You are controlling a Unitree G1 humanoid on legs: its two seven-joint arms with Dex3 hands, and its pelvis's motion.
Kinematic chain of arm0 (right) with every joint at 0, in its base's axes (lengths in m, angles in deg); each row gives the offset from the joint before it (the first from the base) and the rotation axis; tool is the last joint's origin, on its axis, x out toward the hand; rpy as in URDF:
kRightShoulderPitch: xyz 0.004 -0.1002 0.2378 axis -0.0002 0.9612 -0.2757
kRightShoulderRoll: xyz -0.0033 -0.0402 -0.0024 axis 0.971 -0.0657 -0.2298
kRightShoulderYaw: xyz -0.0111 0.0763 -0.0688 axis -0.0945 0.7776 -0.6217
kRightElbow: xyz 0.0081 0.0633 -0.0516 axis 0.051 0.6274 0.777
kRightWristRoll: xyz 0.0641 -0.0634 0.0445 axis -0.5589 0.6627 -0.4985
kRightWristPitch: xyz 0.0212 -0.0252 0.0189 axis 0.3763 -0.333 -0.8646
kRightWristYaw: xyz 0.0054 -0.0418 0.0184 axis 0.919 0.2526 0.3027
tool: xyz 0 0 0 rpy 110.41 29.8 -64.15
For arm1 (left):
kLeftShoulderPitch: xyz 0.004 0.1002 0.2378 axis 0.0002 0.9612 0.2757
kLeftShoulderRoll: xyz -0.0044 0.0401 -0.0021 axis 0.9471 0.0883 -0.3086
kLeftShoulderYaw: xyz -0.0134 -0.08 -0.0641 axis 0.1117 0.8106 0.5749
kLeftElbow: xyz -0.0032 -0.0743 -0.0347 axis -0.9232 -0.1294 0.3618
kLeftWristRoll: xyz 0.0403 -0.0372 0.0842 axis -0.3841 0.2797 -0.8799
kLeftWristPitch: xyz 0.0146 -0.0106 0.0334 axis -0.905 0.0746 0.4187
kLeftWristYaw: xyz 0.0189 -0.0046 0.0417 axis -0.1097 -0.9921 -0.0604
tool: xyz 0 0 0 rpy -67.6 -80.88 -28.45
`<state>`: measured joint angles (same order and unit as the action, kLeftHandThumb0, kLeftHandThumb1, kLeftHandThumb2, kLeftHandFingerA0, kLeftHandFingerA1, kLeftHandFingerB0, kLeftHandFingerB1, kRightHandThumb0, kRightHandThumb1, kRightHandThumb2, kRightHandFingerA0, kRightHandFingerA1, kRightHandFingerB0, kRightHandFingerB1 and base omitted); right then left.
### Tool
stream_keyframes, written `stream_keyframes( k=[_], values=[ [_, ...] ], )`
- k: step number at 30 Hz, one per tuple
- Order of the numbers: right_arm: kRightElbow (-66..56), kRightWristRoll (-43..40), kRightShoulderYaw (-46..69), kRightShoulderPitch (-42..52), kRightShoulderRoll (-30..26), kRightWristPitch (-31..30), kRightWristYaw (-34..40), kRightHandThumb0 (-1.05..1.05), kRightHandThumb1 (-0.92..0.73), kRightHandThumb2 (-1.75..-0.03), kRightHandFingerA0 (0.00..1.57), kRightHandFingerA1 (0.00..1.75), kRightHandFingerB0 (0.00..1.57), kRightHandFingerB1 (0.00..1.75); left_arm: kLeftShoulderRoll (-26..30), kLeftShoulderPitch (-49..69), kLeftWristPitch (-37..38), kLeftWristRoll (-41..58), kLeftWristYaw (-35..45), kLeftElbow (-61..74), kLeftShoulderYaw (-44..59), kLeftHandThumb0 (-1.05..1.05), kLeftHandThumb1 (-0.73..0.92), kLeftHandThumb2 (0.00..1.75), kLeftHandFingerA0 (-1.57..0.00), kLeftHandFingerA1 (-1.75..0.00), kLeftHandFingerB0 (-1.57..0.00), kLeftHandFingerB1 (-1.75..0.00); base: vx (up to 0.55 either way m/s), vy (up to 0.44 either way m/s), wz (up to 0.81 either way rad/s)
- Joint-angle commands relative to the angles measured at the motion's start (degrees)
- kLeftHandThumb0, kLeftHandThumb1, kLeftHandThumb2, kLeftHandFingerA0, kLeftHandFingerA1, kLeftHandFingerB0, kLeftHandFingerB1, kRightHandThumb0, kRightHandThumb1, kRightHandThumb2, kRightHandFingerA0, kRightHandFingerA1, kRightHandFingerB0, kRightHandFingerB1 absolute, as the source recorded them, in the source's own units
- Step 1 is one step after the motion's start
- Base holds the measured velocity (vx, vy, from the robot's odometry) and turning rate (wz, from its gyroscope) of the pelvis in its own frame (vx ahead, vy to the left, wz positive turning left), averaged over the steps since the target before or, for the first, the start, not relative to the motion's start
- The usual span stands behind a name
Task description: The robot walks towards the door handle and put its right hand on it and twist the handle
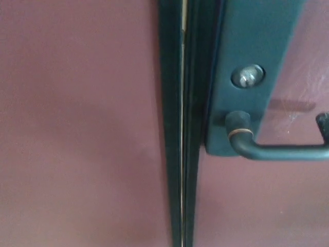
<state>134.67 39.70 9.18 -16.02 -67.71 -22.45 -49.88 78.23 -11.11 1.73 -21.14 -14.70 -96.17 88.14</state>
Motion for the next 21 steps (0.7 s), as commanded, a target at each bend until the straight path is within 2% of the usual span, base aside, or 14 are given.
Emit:
stream_keyframes(
  k=[1, 5, 6, 7, 10, 11, 16, 17, 21],
  values=[
    [2.0, -0.6, 0.9, -1.4, 0.1, -2.2, -2.3, -0.16, -0.66, -0.59, 0.66, 0.51, 0.46, 0.43, 0.1, 0.3, -0.2, -0.1, 0.7, -0.1, 0.4, -0.33, 0.6, 0.58, -0.62, -0.5, -0.44, -0.37, -0.09, 0.03, 0.05],
    [2.5, -0.8, 1.7, -1.6, -0.3, -2.7, -3.1, -0.16, -0.67, -0.59, 0.65, 0.51, 0.45, 0.42, 0.0, 0.2, -0.3, 0.0, 1.1, -0.1, 0.8, -0.34, 0.59, 0.58, -0.61, -0.47, -0.44, -0.37, -0.05, 0.152, -0.01],
    [2.6, -1.1, 2.2, -1.8, -0.5, -3.0, -3.3, -0.16, -0.67, -0.59, 0.65, 0.51, 0.44, 0.42, -0.2, 0.1, -0.3, 0.3, 1.4, -0.1, 1.1, -0.41, 0.47, 0.75, -0.54, -0.56, -0.38, -0.47, -0.06, 0.246, 0.48],
    [2.3, -2.1, 3.3, -2.3, -0.7, -3.4, -4.0, -0.16, -0.67, -0.59, 0.64, 0.51, 0.42, 0.42, -0.3, 0.1, -0.2, 0.5, 1.7, -0.1, 1.4, -0.34, 0.57, 0.58, -0.58, -0.46, -0.44, -0.37, -0.1, -0.199, 1.08],
    [2.3, -1.9, 3.7, -2.4, -0.7, -3.5, -4.2, -0.16, -0.67, -0.59, 0.64, 0.51, 0.42, 0.42, -0.4, 0.1, -0.1, 0.4, 1.7, 0.0, 1.6, -0.34, 0.57, 0.58, -0.58, -0.46, -0.44, -0.37, -0.03, -0.034, -0.27],
    [1.0, -3.2, 4.8, -3.3, -0.9, -3.6, -5.6, -0.14, -0.68, -0.59, 0.64, 0.53, 0.4, 0.41, 0.0, -0.3, -0.3, 0.7, 1.8, 0.0, 2.0, -0.41, 0.45, 0.73, -0.52, -0.55, -0.38, -0.47, 0.02, 0.099, -0.16],
    [-3.4, -6.7, 9.3, -2.6, -1.9, -2.5, -9.3, -0.14, -0.69, -0.59, 0.6, 0.53, 0.36, 0.41, 0.4, -0.4, -0.3, 0.5, 1.6, 0.1, 2.4, -0.4, 0.45, 0.73, -0.52, -0.55, -0.39, -0.48, 0.02, 0.017, 0.03],
    [-5.2, -7.6, 10.5, -1.3, -2.0, -1.4, -9.6, -0.13, -0.51, -0.9, 0.53, 0.66, 0.25, 0.53, 0.5, -0.3, -0.4, 0.5, 1.7, 0.0, 2.3, -0.4, 0.45, 0.73, -0.52, -0.56, -0.39, -0.48, 0.0, 0.0, 0.0],
    [-9.6, -7.7, 12.1, 1.9, -1.1, -1.0, -7.9, -0.13, -0.51, -0.9, 0.52, 0.65, 0.25, 0.52, 0.5, -0.1, -0.4, 0.1, 1.9, 0.0, 2.0, -0.4, 0.45, 0.74, -0.52, -0.56, -0.38, -0.48, -0.02, -0.047, 0.08]
  ],
)
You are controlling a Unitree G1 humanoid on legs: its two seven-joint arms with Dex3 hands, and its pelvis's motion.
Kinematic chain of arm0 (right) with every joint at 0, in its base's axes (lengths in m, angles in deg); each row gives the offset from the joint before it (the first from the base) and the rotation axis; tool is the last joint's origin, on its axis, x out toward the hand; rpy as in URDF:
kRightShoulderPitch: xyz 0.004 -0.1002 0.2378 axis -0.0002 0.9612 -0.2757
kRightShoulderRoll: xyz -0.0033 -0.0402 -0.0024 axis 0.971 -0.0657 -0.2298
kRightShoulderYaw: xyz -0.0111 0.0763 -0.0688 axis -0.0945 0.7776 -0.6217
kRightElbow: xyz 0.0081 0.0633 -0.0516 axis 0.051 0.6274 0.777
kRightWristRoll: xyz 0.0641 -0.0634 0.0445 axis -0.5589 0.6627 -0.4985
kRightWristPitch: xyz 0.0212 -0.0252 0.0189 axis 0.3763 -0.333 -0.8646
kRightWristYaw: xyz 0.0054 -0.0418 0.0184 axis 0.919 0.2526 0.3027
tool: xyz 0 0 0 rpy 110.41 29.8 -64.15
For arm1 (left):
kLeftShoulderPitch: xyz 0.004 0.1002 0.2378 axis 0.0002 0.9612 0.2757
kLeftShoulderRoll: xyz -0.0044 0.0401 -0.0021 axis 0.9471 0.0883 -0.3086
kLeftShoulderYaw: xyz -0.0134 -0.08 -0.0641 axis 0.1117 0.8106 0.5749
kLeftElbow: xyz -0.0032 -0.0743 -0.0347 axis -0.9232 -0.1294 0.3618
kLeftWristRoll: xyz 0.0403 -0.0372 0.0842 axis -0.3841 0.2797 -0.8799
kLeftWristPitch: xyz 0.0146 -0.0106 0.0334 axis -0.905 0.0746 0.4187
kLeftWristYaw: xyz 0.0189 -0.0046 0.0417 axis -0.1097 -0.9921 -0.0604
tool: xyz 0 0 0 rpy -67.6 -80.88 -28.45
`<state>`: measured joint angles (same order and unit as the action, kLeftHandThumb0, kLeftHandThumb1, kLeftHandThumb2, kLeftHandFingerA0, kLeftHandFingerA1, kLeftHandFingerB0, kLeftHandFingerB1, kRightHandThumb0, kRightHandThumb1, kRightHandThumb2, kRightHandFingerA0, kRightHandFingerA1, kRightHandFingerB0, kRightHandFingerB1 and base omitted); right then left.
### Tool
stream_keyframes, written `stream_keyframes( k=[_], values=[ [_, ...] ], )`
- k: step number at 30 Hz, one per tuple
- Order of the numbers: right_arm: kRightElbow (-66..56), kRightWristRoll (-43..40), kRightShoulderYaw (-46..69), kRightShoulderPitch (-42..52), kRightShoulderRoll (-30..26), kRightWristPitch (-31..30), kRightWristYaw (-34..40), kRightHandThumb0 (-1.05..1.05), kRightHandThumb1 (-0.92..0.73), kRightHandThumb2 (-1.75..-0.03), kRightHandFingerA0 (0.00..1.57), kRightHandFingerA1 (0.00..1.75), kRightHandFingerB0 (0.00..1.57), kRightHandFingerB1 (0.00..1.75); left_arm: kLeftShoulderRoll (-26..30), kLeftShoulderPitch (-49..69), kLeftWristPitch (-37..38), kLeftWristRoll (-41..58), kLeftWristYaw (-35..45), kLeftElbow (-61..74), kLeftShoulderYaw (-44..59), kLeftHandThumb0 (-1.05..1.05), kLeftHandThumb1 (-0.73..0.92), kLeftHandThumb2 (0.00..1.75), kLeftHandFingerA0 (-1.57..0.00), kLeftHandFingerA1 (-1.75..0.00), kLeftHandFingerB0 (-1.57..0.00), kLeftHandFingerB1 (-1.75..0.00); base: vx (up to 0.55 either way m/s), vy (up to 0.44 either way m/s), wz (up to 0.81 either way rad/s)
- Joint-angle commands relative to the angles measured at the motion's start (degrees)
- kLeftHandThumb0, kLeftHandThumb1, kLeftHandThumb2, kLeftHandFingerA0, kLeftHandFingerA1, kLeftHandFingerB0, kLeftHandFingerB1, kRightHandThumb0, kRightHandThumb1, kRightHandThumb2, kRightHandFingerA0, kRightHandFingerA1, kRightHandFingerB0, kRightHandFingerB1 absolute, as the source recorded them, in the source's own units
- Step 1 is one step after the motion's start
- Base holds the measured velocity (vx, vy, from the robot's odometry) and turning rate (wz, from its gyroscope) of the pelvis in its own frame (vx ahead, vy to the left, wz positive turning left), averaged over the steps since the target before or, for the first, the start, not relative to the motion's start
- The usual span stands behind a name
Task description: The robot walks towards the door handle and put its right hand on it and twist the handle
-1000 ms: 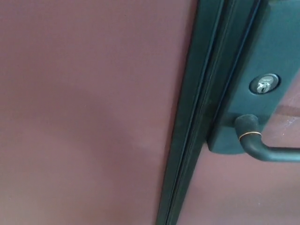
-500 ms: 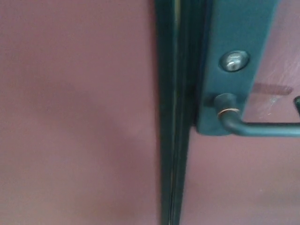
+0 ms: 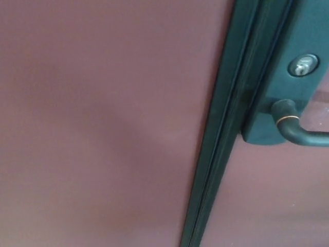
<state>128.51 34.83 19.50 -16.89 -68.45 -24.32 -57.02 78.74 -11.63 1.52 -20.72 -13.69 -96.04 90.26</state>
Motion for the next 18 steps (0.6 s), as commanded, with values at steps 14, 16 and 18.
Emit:
stream_keyframes(
  k=[14, 16, 18],
  values=[
    [2.4, 0.5, -1.5, 3.7, -1.5, 2.6, 0.5, -0.13, -0.67, -0.59, 0.66, 0.56, 0.4, 0.42, 0.0, 0.3, 0.1, -1.5, 0.0, 0.0, -2.0, -0.42, 0.45, 0.74, -0.52, -0.56, -0.38, -0.47, 0.0, -0.043, 0.01],
    [2.6, 0.1, -1.6, 3.0, -1.8, 2.7, 0.3, -0.13, -0.67, -0.59, 0.66, 0.56, 0.4, 0.43, 0.0, 0.0, 0.0, -1.4, -0.1, 0.0, -2.1, -0.42, 0.45, 0.74, -0.52, -0.56, -0.38, -0.47, 0.0, 0.0, 0.0],
    [2.8, 0.0, -1.7, 2.9, -1.8, 2.8, 0.4, -0.13, -0.67, -0.59, 0.66, 0.56, 0.4, 0.43, 0.0, 0.0, 0.0, -1.3, -0.1, 0.0, -2.1, -0.42, 0.45, 0.74, -0.52, -0.56, -0.38, -0.47, 0.0, 0.0, 0.0]
  ],
)
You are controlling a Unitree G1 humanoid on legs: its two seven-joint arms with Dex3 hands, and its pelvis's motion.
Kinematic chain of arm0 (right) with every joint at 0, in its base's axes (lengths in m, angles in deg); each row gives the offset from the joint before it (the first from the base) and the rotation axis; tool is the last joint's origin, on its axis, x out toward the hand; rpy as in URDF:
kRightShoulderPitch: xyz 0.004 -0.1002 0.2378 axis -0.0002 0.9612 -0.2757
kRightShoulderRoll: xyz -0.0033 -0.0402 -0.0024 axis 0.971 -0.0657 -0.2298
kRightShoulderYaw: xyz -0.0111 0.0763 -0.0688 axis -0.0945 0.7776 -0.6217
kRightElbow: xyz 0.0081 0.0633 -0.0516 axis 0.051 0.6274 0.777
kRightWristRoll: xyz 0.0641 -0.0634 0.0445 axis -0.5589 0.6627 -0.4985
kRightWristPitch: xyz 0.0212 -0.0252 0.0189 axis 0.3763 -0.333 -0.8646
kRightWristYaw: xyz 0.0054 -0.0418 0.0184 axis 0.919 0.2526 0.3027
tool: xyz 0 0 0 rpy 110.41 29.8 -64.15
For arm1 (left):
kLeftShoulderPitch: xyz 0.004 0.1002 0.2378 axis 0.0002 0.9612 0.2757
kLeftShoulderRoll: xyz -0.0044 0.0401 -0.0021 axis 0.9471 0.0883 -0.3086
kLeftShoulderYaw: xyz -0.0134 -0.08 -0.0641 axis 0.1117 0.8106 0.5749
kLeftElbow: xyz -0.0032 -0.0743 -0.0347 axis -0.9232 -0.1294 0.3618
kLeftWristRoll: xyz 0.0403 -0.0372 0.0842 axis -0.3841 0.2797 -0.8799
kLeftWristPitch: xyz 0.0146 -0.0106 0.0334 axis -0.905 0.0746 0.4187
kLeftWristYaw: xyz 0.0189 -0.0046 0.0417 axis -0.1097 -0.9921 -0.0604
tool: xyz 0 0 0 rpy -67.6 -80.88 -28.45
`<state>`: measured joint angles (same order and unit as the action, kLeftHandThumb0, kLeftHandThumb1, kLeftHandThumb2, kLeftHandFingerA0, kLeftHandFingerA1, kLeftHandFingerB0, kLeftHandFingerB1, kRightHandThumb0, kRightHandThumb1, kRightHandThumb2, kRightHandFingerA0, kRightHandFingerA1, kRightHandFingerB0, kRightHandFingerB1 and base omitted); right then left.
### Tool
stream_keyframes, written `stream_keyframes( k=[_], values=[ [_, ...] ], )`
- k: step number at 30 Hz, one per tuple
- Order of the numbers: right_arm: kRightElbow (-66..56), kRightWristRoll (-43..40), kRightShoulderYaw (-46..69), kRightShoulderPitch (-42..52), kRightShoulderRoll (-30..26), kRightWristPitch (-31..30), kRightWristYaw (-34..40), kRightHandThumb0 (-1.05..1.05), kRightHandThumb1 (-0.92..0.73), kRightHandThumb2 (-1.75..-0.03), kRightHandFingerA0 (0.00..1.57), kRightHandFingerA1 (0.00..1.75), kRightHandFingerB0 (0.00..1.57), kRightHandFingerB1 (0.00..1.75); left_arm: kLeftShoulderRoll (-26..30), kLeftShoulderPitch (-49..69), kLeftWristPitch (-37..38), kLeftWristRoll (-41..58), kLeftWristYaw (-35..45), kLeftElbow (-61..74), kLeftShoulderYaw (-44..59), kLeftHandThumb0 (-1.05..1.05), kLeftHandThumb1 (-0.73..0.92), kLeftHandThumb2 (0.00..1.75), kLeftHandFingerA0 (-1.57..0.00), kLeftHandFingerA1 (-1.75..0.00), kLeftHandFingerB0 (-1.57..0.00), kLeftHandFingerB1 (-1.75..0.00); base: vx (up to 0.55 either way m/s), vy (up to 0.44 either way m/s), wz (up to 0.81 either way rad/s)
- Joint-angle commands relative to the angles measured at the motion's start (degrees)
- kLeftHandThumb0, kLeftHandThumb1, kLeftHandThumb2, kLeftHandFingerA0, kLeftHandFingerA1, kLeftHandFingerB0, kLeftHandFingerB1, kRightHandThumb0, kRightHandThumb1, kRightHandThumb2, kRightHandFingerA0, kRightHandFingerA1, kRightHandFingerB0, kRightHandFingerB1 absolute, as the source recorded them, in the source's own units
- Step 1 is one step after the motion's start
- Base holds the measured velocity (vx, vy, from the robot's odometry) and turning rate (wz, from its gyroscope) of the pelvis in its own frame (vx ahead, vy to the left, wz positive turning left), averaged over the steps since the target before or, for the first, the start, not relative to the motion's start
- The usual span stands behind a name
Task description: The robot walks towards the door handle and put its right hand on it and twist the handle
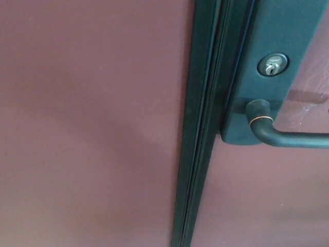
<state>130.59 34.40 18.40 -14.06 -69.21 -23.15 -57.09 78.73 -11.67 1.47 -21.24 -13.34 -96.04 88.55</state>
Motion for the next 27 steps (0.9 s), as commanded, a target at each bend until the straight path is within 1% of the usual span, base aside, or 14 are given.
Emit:
stream_keyframes(
  k=[1, 3, 4, 6, 8, 13, 15, 16, 21, 22, 23, 24, 25, 27],
  values=[
    [0.8, 0.4, -0.7, 0.1, -1.1, 1.7, 0.4, -0.13, -0.67, -0.59, 0.66, 0.56, 0.4, 0.43, 0.0, 0.0, 0.1, -0.8, -0.4, 0.0, -0.4, -0.42, 0.45, 0.74, -0.52, -0.56, -0.38, -0.47, 0.0, 0.0, 0.0],
    [-3.5, -5.2, 5.2, 3.1, -1.3, 8.7, 1.7, -0.14, -0.69, -0.59, 0.63, 0.57, 0.43, 0.47, 0.8, 0.2, 0.5, 0.3, 0.1, 0.0, 0.7, -0.34, 0.57, 0.59, -0.56, -0.46, -0.43, -0.37, 0.0, 0.0, 0.0],
    [-5.1, -7.0, 7.6, 4.4, -1.1, 11.0, 2.1, -0.14, -0.69, -0.59, 0.63, 0.58, 0.45, 0.48, 1.0, 0.2, 0.5, 0.3, 0.1, 0.0, 0.8, -0.42, 0.45, 0.74, -0.51, -0.55, -0.38, -0.47, 0.0, 0.0, 0.0],
    [-7.0, -7.5, 9.4, 5.3, -0.6, 12.1, 2.0, -0.14, -0.69, -0.59, 0.63, 0.58, 0.45, 0.48, 1.0, 0.1, 0.6, 0.2, 0.1, 0.0, 1.0, -0.42, 0.45, 0.74, -0.51, -0.55, -0.38, -0.47, 0.0, 0.0, 0.0],
    [-21.9, -10.2, 14.1, 11.5, 0.2, 15.5, 2.0, -0.16, -0.68, -0.59, 0.63, 0.6, 0.49, 0.54, 1.0, -0.1, 0.5, 0.3, -0.1, 0.0, 1.3, -0.4, 0.46, 0.73, -0.49, -0.53, -0.38, -0.46, 0.0, 0.0, 0.0],
    [-30.9, -10.1, 16.2, 14.3, 0.4, 14.2, 1.3, -0.16, -0.67, -0.59, 0.64, 0.61, 0.5, 0.55, 1.1, -0.1, 0.6, 0.5, -0.1, 0.0, 1.7, -0.4, 0.46, 0.73, -0.49, -0.53, -0.38, -0.46, 0.0, 0.0, 0.0],
    [-41.0, -9.9, 17.6, 17.2, -0.6, 13.9, 0.4, -0.18, -0.66, -0.59, 0.64, 0.61, 0.51, 0.56, 1.6, 0.2, 0.9, 0.8, 0.2, 0.0, 2.1, -0.4, 0.46, 0.73, -0.5, -0.53, -0.38, -0.46, 0.0, 0.0, 0.0],
    [-45.7, -11.6, 20.4, 17.5, -2.0, 16.0, 0.0, -0.22, -0.65, -0.58, 0.65, 0.63, 0.52, 0.58, 1.5, 0.2, 1.2, 1.3, 0.3, 0.1, 2.6, -0.32, 0.56, 0.57, -0.56, -0.45, -0.44, -0.37, 0.0, 0.0, 0.0],
    [-62.1, -14.9, 26.4, 18.5, -1.5, 14.2, 1.5, -0.26, -0.65, -0.59, 0.67, 0.71, 0.55, 0.68, 1.3, 0.4, 1.7, 1.7, 0.3, 0.3, 3.1, -0.31, 0.56, 0.58, -0.56, -0.47, -0.45, -0.38, 0.0, 0.0, 0.0],
    [-64.3, -15.1, 27.0, 17.6, -1.5, 14.7, 1.9, -0.3, -0.48, -0.9, 0.69, 0.8, 0.56, 0.74, 1.6, 0.5, 1.8, 1.8, 0.4, 0.3, 3.3, -0.3, 0.55, 0.57, -0.56, -0.47, -0.45, -0.37, 0.0, 0.0, 0.0],
    [-65.1, -15.2, 27.4, 17.2, -1.3, 14.7, 2.0, -0.3, -0.48, -0.9, 0.69, 0.8, 0.56, 0.74, 1.7, 0.5, 1.8, 1.9, 0.4, 0.3, 3.3, -0.3, 0.55, 0.57, -0.56, -0.47, -0.45, -0.37, 0.0, 0.0, 0.0],
    [-65.0, -15.3, 28.3, 14.8, -2.7, 18.8, 1.5, -0.43, -0.61, -0.61, 0.73, 0.95, 0.63, 0.95, 1.8, 0.4, 1.8, 1.7, 0.3, 0.3, 3.2, -0.31, 0.54, 0.57, -0.56, -0.46, -0.46, -0.37, 0.0, 0.0, 0.0],
    [-65.5, -15.8, 28.8, 14.0, -3.4, 19.4, 0.8, -0.52, -0.57, -0.65, 0.78, 1.04, 0.68, 1.01, 1.7, 0.3, 1.8, 1.6, 0.3, 0.3, 3.2, -0.39, 0.45, 0.72, -0.5, -0.53, -0.4, -0.47, 0.0, 0.0, 0.0],
    [-70.6, -19.6, 30.1, 12.0, -5.5, 17.3, -1.9, -0.66, -0.54, -0.67, 0.86, 1.09, 0.74, 1.05, 1.7, 0.1, 1.8, 1.5, 0.3, 0.4, 3.1, -0.38, 0.45, 0.72, -0.51, -0.54, -0.41, -0.47, 0.0, 0.0, 0.0]
  ],
)
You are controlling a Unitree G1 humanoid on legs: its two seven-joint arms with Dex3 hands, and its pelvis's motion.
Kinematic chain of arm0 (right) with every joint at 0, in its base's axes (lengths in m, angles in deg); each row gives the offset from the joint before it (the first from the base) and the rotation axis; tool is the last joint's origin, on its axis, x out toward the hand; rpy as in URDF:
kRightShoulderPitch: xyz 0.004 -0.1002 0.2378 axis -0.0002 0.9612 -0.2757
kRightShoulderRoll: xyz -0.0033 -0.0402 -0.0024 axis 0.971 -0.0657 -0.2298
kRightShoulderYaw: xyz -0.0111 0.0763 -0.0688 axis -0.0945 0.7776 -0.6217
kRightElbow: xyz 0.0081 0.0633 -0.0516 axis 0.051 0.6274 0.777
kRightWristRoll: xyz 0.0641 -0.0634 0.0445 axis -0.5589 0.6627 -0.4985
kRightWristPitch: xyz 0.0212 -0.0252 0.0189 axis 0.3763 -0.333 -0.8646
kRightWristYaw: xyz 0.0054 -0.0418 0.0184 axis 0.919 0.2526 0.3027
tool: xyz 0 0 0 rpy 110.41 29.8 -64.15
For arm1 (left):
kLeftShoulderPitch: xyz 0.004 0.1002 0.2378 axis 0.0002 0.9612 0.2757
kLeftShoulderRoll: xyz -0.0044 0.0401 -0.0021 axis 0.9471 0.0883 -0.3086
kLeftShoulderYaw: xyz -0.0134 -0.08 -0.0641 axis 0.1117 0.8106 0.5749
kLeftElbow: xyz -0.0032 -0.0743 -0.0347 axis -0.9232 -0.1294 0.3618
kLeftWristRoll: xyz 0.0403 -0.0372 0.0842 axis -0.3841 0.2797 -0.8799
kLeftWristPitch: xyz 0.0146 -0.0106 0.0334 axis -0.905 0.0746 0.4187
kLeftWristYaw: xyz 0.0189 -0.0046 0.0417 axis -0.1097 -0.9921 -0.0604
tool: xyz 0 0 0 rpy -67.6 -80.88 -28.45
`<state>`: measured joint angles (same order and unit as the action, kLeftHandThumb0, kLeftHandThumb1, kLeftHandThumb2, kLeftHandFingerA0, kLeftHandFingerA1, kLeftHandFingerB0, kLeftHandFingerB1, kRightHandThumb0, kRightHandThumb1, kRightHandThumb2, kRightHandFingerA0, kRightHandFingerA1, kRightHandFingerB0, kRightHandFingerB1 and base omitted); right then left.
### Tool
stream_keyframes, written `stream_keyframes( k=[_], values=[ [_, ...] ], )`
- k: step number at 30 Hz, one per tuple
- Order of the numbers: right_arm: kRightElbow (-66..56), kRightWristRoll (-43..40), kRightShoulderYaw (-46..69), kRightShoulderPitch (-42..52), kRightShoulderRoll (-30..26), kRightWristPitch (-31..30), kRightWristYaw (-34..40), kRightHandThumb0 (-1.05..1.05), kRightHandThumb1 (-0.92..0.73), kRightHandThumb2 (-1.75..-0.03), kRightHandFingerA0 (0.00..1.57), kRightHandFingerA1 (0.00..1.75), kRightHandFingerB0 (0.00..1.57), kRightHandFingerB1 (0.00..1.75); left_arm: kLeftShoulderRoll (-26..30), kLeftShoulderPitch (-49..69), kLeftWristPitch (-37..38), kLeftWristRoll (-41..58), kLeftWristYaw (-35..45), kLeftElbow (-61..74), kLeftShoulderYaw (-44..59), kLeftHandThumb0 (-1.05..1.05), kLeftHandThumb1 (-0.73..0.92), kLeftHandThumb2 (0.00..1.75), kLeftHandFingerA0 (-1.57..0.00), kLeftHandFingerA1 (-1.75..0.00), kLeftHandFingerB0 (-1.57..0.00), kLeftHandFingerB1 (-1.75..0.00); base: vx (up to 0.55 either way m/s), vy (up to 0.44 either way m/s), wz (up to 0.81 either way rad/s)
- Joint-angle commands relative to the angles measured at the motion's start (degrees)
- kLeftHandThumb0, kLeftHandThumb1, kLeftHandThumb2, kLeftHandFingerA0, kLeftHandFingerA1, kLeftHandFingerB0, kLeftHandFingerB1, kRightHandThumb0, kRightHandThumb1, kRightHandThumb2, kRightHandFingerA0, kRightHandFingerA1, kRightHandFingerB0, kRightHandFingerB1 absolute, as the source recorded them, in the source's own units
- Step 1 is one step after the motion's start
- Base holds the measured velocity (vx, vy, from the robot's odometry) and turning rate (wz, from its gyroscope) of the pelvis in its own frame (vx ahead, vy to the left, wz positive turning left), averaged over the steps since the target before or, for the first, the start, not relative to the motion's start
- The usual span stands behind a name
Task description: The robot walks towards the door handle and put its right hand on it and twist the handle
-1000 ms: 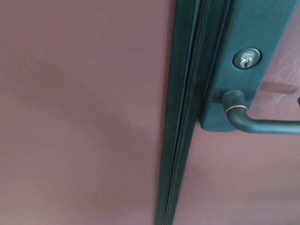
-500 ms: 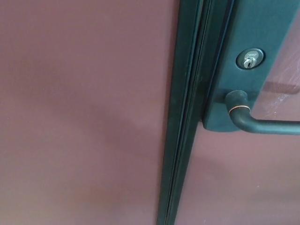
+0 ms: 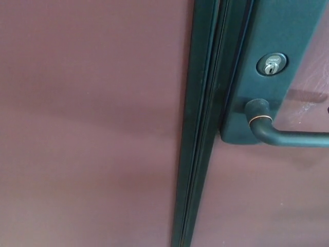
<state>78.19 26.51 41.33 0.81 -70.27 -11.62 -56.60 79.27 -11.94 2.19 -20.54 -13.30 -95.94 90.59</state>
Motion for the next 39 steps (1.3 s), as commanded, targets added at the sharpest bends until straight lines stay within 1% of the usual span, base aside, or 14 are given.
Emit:
stream_keyframes(
  k=[1, 5, 6, 7, 8, 9, 10, 14, 18, 20, 27, 30, 31, 39],
  values=[
    [-22.0, -13.9, 7.4, -3.6, -5.3, 3.4, -3.6, -0.76, -0.52, -0.67, 0.9, 1.09, 0.8, 1.03, 1.1, 0.4, 1.1, 0.9, 0.4, 0.3, 1.2, -0.3, 0.55, 0.57, -0.56, -0.46, -0.46, -0.37, 0.0, 0.0, 0.0],
    [-23.5, -14.1, 8.0, -3.6, -4.9, 1.9, -4.2, -0.76, -0.52, -0.67, 0.9, 1.09, 0.8, 1.03, 1.1, 0.4, 1.2, 0.8, 0.5, 0.3, 1.4, -0.3, 0.55, 0.57, -0.56, -0.46, -0.46, -0.37, 0.0, 0.0, 0.0],
    [-34.5, -20.0, 7.2, -5.1, -9.8, -8.1, -6.1, -0.96, -0.33, -0.92, 0.92, 1.07, 0.87, 0.96, 1.4, 0.2, 1.2, 0.7, 0.5, 0.4, 1.4, -0.3, 0.55, 0.57, -0.56, -0.46, -0.45, -0.37, 0.0, 0.0, 0.0],
    [-37.7, -21.6, 6.8, -5.7, -11.8, -10.9, -7.0, -0.99, -0.45, -0.58, 0.91, 1.04, 0.84, 0.93, 1.6, -0.2, 1.1, 0.6, 0.5, 0.4, 1.4, -0.38, 0.44, 0.73, -0.53, -0.55, -0.4, -0.48, 0.0, 0.0, 0.0],
    [-39.6, -22.2, 6.4, -6.3, -13.7, -12.6, -7.9, -0.98, -0.26, -0.88, 0.9, 0.99, 0.81, 0.9, 1.6, -0.5, 1.0, 0.5, 0.4, 0.4, 1.3, -0.38, 0.44, 0.73, -0.53, -0.56, -0.4, -0.48, 0.0, 0.0, 0.0],
    [-40.2, -22.3, 6.3, -6.4, -14.3, -13.2, -8.2, -0.98, -0.26, -0.88, 0.9, 0.99, 0.81, 0.9, 1.6, -0.6, 0.9, 0.5, 0.4, 0.4, 1.3, -0.38, 0.44, 0.73, -0.53, -0.56, -0.4, -0.48, 0.0, 0.0, 0.0],
    [-40.7, -22.6, 5.7, -7.4, -17.2, -15.0, -10.4, -0.96, -0.21, -0.75, 0.97, 0.77, 0.81, 0.71, 1.7, -0.6, 0.9, 0.4, 0.4, 0.3, 1.3, -0.38, 0.45, 0.74, -0.53, -0.57, -0.39, -0.48, 0.0, 0.0, 0.0],
    [-40.9, -23.8, 2.9, -12.2, -28.4, -21.4, -17.3, -0.99, -0.15, -0.57, 1.0, 0.54, 0.88, 0.49, 1.8, -0.7, 0.5, 0.2, 0.6, 0.1, 1.1, -0.3, 0.56, 0.58, -0.6, -0.48, -0.46, -0.38, 0.0, 0.0, 0.0],
    [-41.3, -24.7, 2.8, -12.5, -29.9, -23.2, -17.5, -0.99, -0.15, -0.57, 1.0, 0.54, 0.88, 0.49, 1.8, -0.7, 0.6, 0.1, 0.6, 0.1, 1.1, -0.3, 0.56, 0.58, -0.6, -0.48, -0.46, -0.38, 0.0, 0.0, 0.0],
    [-38.8, -25.3, -4.8, -22.5, -38.6, -29.0, -22.5, -0.79, -0.17, -0.53, 0.92, 0.51, 0.81, 0.43, 1.8, -0.1, 1.2, 0.5, 0.4, 0.0, 1.5, -0.39, 0.45, 0.73, -0.53, -0.54, -0.41, -0.48, 0.0, 0.0, 0.0],
    [-41.7, -29.0, -7.7, -24.4, -49.8, -34.7, -31.3, -0.49, -0.38, -0.52, 0.68, 0.53, 0.57, 0.44, 2.0, -0.1, 0.5, 0.9, 1.1, -0.1, 1.8, -0.39, 0.44, 0.73, -0.53, -0.54, -0.4, -0.48, 0.0, 0.0, 0.0],
    [-41.8, -29.8, -8.1, -24.2, -54.1, -36.2, -34.9, -0.46, -0.46, -0.54, 0.59, 0.5, 0.51, 0.42, 2.0, -0.1, 0.5, 1.0, 1.1, -0.1, 1.9, -0.39, 0.44, 0.72, -0.53, -0.55, -0.41, -0.48, 0.0, 0.0, 0.0],
    [-41.6, -29.8, -9.1, -24.8, -55.3, -36.5, -35.8, -0.48, -0.37, -0.75, 0.56, 0.61, 0.41, 0.51, 2.0, 0.1, 0.7, 1.1, 1.2, 0.0, 2.1, -0.39, 0.44, 0.72, -0.53, -0.55, -0.41, -0.48, 0.0, 0.0, 0.0],
    [-39.3, -29.4, -14.1, -28.0, -59.9, -38.3, -39.9, -0.52, -0.4, -0.78, 0.5, 0.59, 0.38, 0.5, 2.2, 0.6, 0.7, 1.1, 1.5, -0.1, 2.3, -0.38, 0.45, 0.72, -0.54, -0.56, -0.42, -0.48, 0.0, 0.0, 0.0]
  ],
)
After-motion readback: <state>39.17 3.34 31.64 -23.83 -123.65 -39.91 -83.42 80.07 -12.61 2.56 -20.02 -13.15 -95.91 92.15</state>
